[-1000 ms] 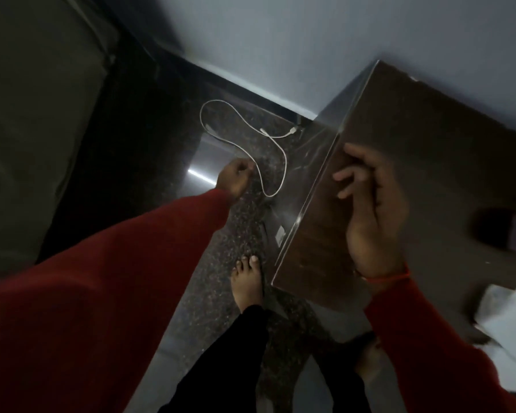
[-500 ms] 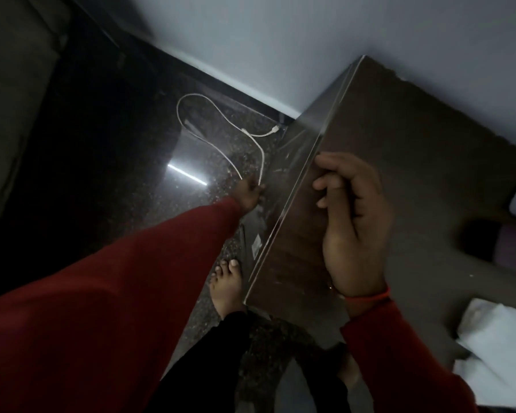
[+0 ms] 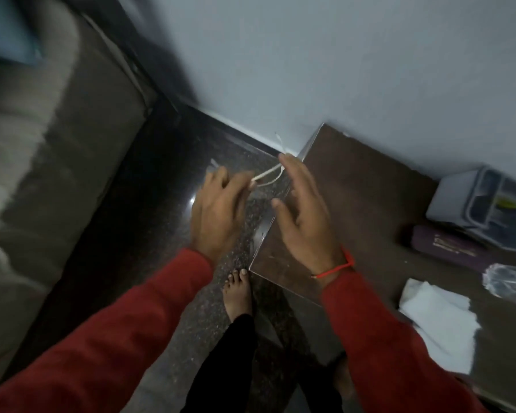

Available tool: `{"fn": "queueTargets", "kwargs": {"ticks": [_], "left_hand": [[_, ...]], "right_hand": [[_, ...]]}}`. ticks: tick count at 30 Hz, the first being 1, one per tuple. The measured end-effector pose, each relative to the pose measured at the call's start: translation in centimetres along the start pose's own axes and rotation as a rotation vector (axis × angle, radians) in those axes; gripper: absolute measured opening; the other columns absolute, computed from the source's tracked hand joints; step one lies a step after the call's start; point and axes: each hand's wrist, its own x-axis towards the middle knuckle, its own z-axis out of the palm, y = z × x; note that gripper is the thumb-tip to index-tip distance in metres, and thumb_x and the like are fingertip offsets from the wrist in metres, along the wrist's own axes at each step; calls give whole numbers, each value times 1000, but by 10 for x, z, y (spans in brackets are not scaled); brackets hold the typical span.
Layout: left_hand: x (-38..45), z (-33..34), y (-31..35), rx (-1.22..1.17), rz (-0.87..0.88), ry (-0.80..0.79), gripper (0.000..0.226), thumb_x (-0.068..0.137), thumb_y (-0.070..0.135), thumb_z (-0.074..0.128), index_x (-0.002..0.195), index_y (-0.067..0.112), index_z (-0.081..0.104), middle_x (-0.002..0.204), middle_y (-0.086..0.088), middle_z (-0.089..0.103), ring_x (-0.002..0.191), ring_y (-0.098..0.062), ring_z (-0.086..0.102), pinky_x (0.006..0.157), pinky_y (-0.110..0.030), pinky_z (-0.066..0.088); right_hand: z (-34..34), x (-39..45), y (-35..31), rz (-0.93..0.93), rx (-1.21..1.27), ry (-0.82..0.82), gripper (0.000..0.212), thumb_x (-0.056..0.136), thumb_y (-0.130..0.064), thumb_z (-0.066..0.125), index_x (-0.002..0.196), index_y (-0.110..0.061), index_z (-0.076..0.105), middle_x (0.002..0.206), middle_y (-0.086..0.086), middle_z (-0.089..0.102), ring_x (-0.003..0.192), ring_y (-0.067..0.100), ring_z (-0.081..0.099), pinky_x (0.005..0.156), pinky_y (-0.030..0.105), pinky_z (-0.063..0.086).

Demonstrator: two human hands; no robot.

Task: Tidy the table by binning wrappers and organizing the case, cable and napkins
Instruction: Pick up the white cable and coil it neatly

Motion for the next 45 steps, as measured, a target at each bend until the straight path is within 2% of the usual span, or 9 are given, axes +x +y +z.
{"fn": "queueTargets", "kwargs": {"ticks": [9, 16, 20, 24, 28, 32, 35, 39, 45], "left_hand": [[-34, -120, 136, -289, -47, -39, 22, 104, 41, 50, 118, 30, 63, 93, 1, 71, 83, -17, 68, 74, -46, 55], [-89, -129, 182, -260, -1, -205, 23, 104, 28, 55, 93, 23, 75, 69, 30, 60, 62, 6, 55, 60, -13, 36], [-121, -136, 237, -287, 53, -144, 19, 100, 30, 62, 100, 21, 79, 91, 18, 74, 77, 5, 66, 69, -9, 45], [-128, -131, 292, -231, 132, -321, 25, 99, 43, 56, 103, 31, 78, 89, 17, 75, 79, 3, 68, 68, -22, 54], [-142, -122, 335, -217, 182, -402, 24, 98, 46, 55, 98, 32, 74, 68, 25, 64, 62, 9, 60, 58, -14, 43], [-174, -119, 346, -265, 58, -371, 32, 100, 48, 52, 81, 28, 68, 59, 12, 60, 53, -4, 59, 51, -22, 44], [-199, -117, 346, -287, -100, -433, 35, 102, 43, 47, 76, 26, 62, 55, 15, 56, 48, -2, 54, 50, -14, 38], [-208, -99, 347, 26, -81, -661, 40, 99, 59, 31, 83, 32, 55, 68, 11, 61, 67, -7, 62, 63, -34, 48], [-185, -86, 345, -9, 29, -726, 38, 100, 53, 39, 75, 29, 56, 71, 9, 65, 70, -6, 63, 69, -36, 50]], "right_hand": [[-94, -40, -84, -162, -144, 242, 17, 99, -18, 56, 100, -19, 73, 100, -3, 72, 95, 21, 63, 90, 28, 42], [-187, -82, -51, 385, 541, 709, 23, 102, -17, 51, 96, -12, 72, 52, -9, 46, 45, 9, 51, 49, 34, 55], [-226, -129, -32, 255, 117, 408, 47, 91, -8, 63, 136, -20, 56, 115, -1, 60, 92, -8, 61, 76, 20, 58], [-234, -180, -37, -280, -335, -80, 59, 91, -51, 58, 146, -39, 40, 156, 7, 29, 141, 26, 34, 113, 43, 36], [-237, -215, -35, -305, -177, -17, 39, 99, -59, 35, 110, -33, 62, 125, 7, 63, 111, 19, 59, 96, 30, 45], [-270, -227, -20, 106, 194, 308, 28, 104, -34, 49, 81, -24, 60, 70, -12, 63, 67, -1, 59, 69, 17, 44], [-293, -236, -12, 110, 168, 285, 16, 95, -20, 66, 104, -10, 57, 89, -22, 62, 82, -10, 59, 77, 10, 46], [-285, -251, -7, -258, -276, -63, 74, 85, -28, 75, 150, -24, 39, 150, 1, 38, 136, 18, 45, 107, 40, 46], [-249, -273, -4, -296, -293, -86, 22, 103, -37, 48, 104, -29, 68, 108, -10, 68, 95, 24, 63, 86, 42, 49]]}}
